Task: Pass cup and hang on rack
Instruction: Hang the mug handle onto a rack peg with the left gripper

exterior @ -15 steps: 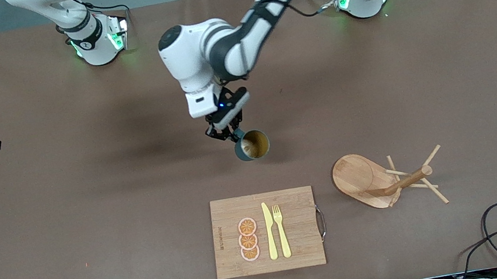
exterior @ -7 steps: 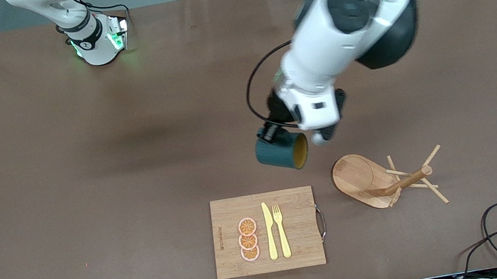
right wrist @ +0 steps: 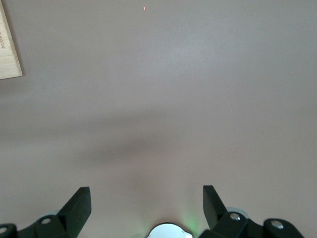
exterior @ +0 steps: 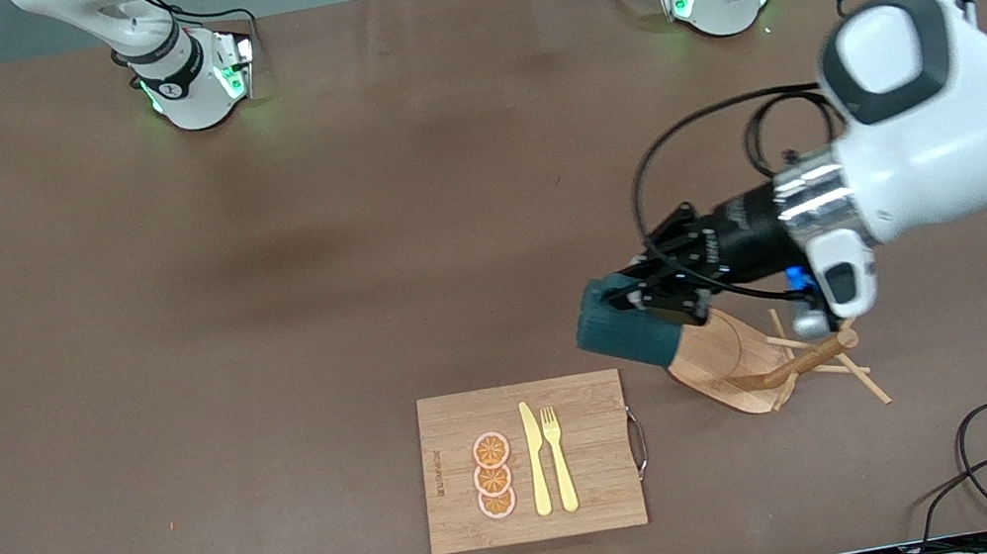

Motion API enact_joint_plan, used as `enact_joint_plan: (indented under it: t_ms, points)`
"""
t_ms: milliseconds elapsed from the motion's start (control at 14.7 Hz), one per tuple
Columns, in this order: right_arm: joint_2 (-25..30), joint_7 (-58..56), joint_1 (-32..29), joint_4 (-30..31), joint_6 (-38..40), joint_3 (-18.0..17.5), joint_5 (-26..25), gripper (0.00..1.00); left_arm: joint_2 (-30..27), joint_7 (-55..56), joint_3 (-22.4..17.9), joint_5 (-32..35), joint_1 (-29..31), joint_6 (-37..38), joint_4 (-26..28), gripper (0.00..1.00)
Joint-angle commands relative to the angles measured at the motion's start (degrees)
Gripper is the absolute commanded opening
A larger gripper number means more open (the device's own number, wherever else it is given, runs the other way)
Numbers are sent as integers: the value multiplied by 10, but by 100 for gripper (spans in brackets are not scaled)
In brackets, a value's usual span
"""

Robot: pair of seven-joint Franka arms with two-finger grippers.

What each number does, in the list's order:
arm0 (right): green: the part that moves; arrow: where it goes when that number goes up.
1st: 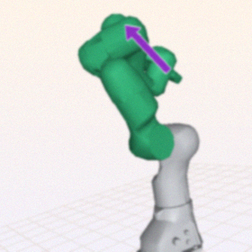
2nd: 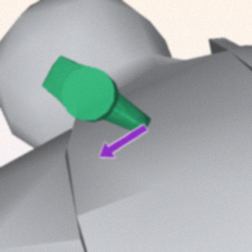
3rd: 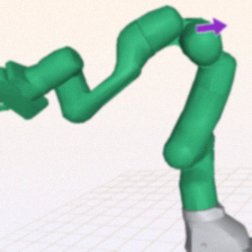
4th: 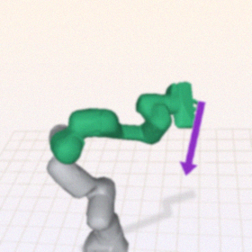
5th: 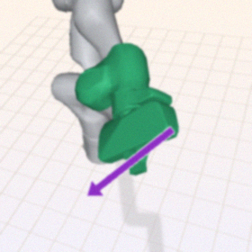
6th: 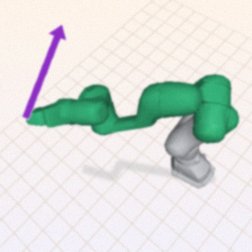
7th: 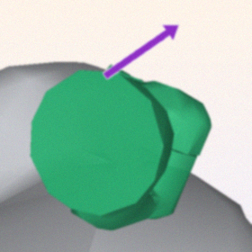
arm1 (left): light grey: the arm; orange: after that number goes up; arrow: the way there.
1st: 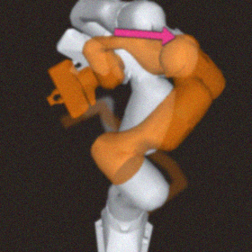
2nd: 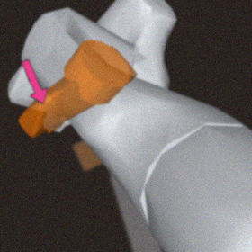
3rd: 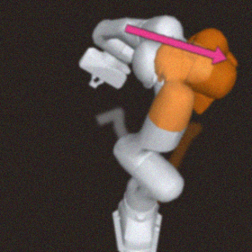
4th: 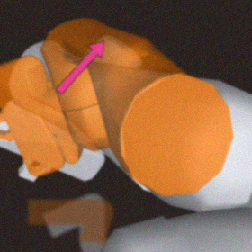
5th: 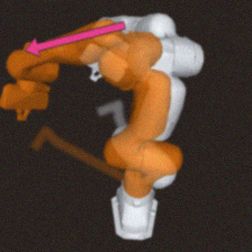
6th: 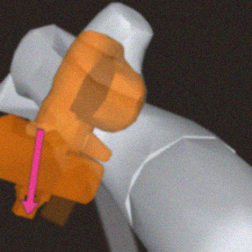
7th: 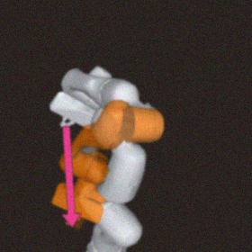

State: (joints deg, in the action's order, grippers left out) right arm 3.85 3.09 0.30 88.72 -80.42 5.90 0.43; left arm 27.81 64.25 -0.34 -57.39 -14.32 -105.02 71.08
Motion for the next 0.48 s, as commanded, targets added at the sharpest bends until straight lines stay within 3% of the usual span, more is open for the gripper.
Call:
enact_joint_plan:
  t_ms: [0, 407]
  points:
    - [18, 2, -10, 19, -5, -6, 7, 100, -12, -99, 6, -98, 62, 50, 62, 0]
    - [22, 1, -7, 8, 10, -9, 5, 100, 15, -233, 6, -116, 123, 110, 99, 0]
